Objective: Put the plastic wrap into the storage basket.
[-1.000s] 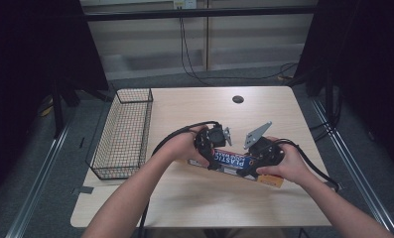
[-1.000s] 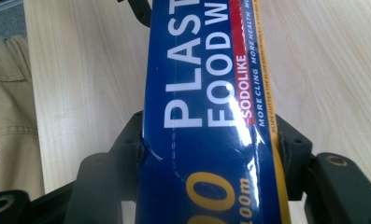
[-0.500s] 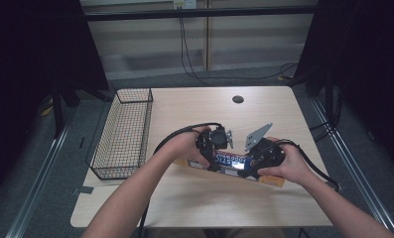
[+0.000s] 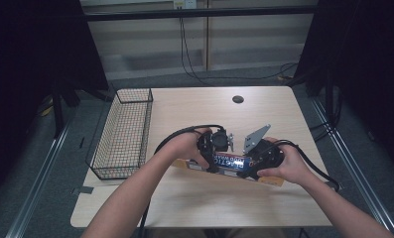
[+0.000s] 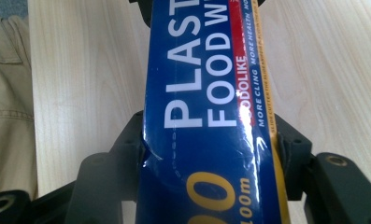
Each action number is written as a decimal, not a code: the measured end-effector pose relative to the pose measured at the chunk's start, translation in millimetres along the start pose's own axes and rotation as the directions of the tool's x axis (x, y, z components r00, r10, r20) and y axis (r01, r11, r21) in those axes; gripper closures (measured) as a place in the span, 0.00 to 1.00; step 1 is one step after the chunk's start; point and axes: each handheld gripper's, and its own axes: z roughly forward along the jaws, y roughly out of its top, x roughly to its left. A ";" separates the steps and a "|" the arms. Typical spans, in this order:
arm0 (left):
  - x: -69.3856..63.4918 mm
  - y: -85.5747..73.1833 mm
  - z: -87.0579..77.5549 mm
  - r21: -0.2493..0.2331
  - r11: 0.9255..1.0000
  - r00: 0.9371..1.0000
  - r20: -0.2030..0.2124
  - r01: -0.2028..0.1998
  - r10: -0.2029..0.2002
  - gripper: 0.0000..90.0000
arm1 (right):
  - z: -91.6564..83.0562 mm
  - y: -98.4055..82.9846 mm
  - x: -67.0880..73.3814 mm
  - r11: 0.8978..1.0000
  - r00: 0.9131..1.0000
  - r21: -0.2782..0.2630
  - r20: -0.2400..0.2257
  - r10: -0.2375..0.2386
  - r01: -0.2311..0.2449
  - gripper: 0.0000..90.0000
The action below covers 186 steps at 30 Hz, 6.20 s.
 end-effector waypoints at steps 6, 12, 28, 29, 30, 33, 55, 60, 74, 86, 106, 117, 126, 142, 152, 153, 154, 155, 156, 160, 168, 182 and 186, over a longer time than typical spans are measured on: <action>-7.2 6.0 0.0 0.063 0.998 1.000 0.003 0.000 -0.001 0.43 | 0.4 0.0 2.5 0.999 0.999 -0.003 0.002 -0.039 0.039 0.47; -16.5 13.8 -5.3 0.123 0.992 0.999 0.016 0.039 -0.042 0.46 | -2.4 -2.3 -0.8 0.994 0.993 -0.029 -0.044 -0.111 0.110 0.46; -21.4 9.5 -21.3 0.156 0.977 0.988 0.026 0.147 -0.153 0.49 | -9.0 -2.5 -15.1 0.989 0.991 -0.117 -0.093 -0.100 0.089 0.20; -21.7 7.5 -21.2 0.163 0.973 0.985 0.024 0.163 -0.169 0.48 | -10.0 -2.9 -16.6 0.989 0.992 -0.120 -0.086 -0.092 0.082 0.18; -21.8 5.7 -21.9 0.162 0.972 0.985 0.015 0.169 -0.174 0.49 | -11.3 -3.5 -17.6 0.990 0.993 -0.119 -0.087 -0.084 0.073 0.16; -19.9 1.3 -24.3 0.159 0.966 0.978 0.023 0.201 -0.207 0.49 | -15.3 -6.7 -23.4 0.991 0.997 -0.124 -0.056 -0.057 0.050 0.13; -11.7 -40.8 -51.9 0.107 0.916 0.923 -0.033 0.386 -0.384 0.49 | -35.6 -36.7 -42.9 0.985 0.997 -0.161 0.043 0.071 -0.064 0.07; -8.2 -49.1 -58.4 0.118 0.896 0.904 -0.045 0.428 -0.426 0.49 | -28.9 -40.1 -39.2 0.987 0.997 -0.144 0.040 0.071 -0.065 0.07; 1.5 -73.9 -72.2 0.094 0.832 0.837 -0.056 0.547 -0.544 0.49 | -22.0 -44.8 -28.1 0.987 0.996 -0.144 0.046 0.079 -0.072 0.07; 7.1 -84.4 -85.6 0.082 0.806 0.810 -0.076 0.587 -0.582 0.49 | -14.7 -48.2 -23.4 0.985 0.993 -0.140 0.051 0.109 -0.101 0.07; 14.1 -117.3 -104.0 0.044 0.712 0.712 -0.105 0.701 -0.694 0.49 | -8.1 -55.5 -20.5 0.975 0.987 -0.176 0.055 0.149 -0.138 0.07; 15.7 -134.4 -112.2 0.013 0.632 0.627 -0.146 0.775 -0.765 0.49 | -8.1 -56.4 -19.6 0.974 0.988 -0.181 0.056 0.147 -0.135 0.07; 19.9 -145.7 -118.6 -0.027 0.563 0.551 -0.170 0.826 -0.817 0.49 | -7.7 -57.1 -19.8 0.973 0.988 -0.190 0.054 0.145 -0.132 0.07; 25.0 -163.5 -127.0 -0.053 0.487 0.471 -0.179 0.872 -0.864 0.49 | -8.0 -58.9 -19.7 0.971 0.987 -0.198 0.060 0.146 -0.131 0.07; 28.7 -172.5 -132.0 -0.072 0.436 0.418 -0.183 0.897 -0.890 0.49 | -6.7 -59.5 -19.6 0.973 0.988 -0.194 0.059 0.142 -0.128 0.07; 28.9 -173.6 -132.9 -0.075 0.433 0.414 -0.190 0.898 -0.890 0.49 | -6.3 -59.4 -19.6 0.973 0.988 -0.194 0.066 0.142 -0.127 0.07; 29.1 -174.8 -133.5 -0.076 0.430 0.410 -0.191 0.900 -0.892 0.49 | -6.4 -59.3 -19.5 0.972 0.987 -0.196 0.061 0.146 -0.132 0.07; 29.2 -175.8 -133.5 -0.085 0.415 0.395 -0.188 0.906 -0.899 0.49 | -6.4 -59.2 -19.5 0.972 0.987 -0.196 0.061 0.146 -0.131 0.07; 29.5 -177.0 -134.4 -0.084 0.411 0.390 -0.190 0.908 -0.901 0.49 | -6.6 -59.3 -19.5 0.972 0.987 -0.193 0.067 0.146 -0.131 0.07; 30.1 -181.8 -135.3 -0.087 0.383 0.360 -0.197 0.920 -0.912 0.49 | -7.6 -59.4 -19.8 0.971 0.988 -0.201 0.062 0.144 -0.129 0.07; 32.2 -192.0 -135.6 -0.109 0.330 0.302 -0.215 0.938 -0.929 0.49 | -8.3 -59.3 -19.5 0.970 0.988 -0.204 0.063 0.144 -0.128 0.07; 31.6 -208.3 -137.5 -0.148 0.230 0.195 -0.214 0.962 -0.957 0.49 | -9.8 -59.2 -19.9 0.967 0.986 -0.215 0.062 0.155 -0.139 0.07; 32.5 -213.5 -135.1 -0.150 0.199 0.164 -0.216 0.968 -0.962 0.49 | -10.0 -59.0 -20.2 0.967 0.987 -0.217 0.057 0.153 -0.137 0.07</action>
